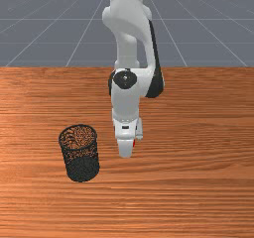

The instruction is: Put the ball into the container

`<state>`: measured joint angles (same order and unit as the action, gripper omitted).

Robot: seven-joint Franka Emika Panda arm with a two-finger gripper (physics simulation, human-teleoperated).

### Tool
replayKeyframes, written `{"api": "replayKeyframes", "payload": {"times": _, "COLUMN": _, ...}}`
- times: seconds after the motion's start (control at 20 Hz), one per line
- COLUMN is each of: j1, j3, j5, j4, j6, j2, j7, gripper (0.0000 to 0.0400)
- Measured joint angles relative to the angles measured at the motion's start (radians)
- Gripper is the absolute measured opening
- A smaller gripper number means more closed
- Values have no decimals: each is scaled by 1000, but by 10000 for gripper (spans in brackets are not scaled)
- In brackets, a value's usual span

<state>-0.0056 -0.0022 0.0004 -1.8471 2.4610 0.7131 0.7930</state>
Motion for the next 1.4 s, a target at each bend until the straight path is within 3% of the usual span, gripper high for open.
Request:
{"api": "replayKeyframes", "payload": {"times": 0.05, "j1": 0, "j3": 0, "j5": 0, "j4": 4, "j6": -2, "j2": 6, "j7": 0, "gripper": 400}}
{"api": "replayKeyframes", "payload": {"times": 0.1, "j1": 0, "j3": 0, "j5": 0, "j4": 21, "j6": -16, "j2": 13, "j7": 0, "gripper": 281}}
{"api": "replayKeyframes", "payload": {"times": 0.45, "j1": 0, "j3": 0, "j5": 0, "j4": 26, "j6": 23, "j2": 20, "j7": 0, "gripper": 279}}
{"api": "replayKeyframes", "payload": {"times": 0.5, "j1": -1, "j3": 1, "j5": 1, "j4": -58, "j6": 142, "j2": -27, "j7": 1, "gripper": 279}}
{"api": "replayKeyframes", "payload": {"times": 0.65, "j1": -3, "j3": 2, "j5": 3, "j4": -157, "j6": 172, "j2": -182, "j7": 3, "gripper": 280}}
{"api": "replayKeyframes", "payload": {"times": 0.7, "j1": -3, "j3": 2, "j5": 4, "j4": -181, "j6": 154, "j2": -254, "j7": 4, "gripper": 280}}
{"api": "replayKeyframes", "payload": {"times": 0.75, "j1": -1, "j3": 0, "j5": 2, "j4": -125, "j6": -4, "j2": -287, "j7": 1, "gripper": 280}}
{"api": "replayKeyframes", "payload": {"times": 0.9, "j1": -1, "j3": 0, "j5": 1, "j4": -80, "j6": -136, "j2": -361, "j7": 1, "gripper": 280}}
{"api": "replayKeyframes", "payload": {"times": 0.95, "j1": 26, "j3": -22, "j5": -73, "j4": -28, "j6": -236, "j2": -355, "j7": -58, "gripper": 279}}
{"api": "replayKeyframes", "payload": {"times": 1.15, "j1": -1, "j3": -76, "j5": -152, "j4": -15, "j6": -228, "j2": -350, "j7": -12, "gripper": 279}}
{"api": "replayKeyframes", "payload": {"times": 1.25, "j1": -63, "j3": -75, "j5": -88, "j4": 1, "j6": -225, "j2": -339, "j7": 88, "gripper": 279}}
{"api": "replayKeyframes", "payload": {"times": 1.3, "j1": -120, "j3": -47, "j5": -24, "j4": 22, "j6": -233, "j2": -326, "j7": 270, "gripper": 280}}
{"api": "replayKeyframes", "payload": {"times": 1.4, "j1": -162, "j3": -65, "j5": -14, "j4": 56, "j6": -244, "j2": -304, "j7": 310, "gripper": 280}}
